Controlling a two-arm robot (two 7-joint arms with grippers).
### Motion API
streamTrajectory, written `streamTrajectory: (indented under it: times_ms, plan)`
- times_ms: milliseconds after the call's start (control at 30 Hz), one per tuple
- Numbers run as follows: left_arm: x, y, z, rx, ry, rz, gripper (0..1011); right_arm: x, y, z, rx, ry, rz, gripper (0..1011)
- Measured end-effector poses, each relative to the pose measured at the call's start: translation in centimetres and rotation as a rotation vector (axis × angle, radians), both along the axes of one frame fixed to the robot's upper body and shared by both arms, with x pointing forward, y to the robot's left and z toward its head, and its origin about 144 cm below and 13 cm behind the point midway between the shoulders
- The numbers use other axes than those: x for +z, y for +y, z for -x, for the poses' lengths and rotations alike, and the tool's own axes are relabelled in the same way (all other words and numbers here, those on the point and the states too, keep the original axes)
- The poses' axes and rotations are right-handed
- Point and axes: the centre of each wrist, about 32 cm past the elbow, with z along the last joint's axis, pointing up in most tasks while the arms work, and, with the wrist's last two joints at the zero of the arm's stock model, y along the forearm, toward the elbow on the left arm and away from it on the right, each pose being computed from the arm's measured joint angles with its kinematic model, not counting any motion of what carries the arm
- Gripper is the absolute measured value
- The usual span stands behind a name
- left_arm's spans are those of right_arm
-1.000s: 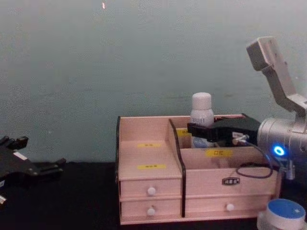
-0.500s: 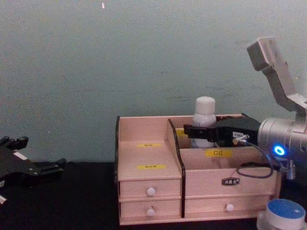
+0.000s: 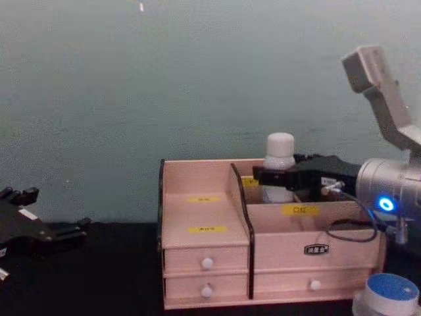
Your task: Pick up the facial cleanser and watermelon frost from the table and place them into the tiered storage box.
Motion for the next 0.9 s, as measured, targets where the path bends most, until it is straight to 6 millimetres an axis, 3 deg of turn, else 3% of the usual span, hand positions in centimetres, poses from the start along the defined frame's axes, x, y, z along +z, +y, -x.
streamTrajectory:
  times_ms: [467, 900]
  plan:
    - [0.0, 0.0, 0.0, 0.0, 0.0, 0.0, 1001, 2.3, -2.0, 2.3, -0.037, -0.091, -0.056, 1000]
    - [0.0, 0.0, 0.0, 0.0, 0.0, 0.0, 1001, 3.5, -6.8, 8.1, -0.034, -0.095, -0.048, 1000]
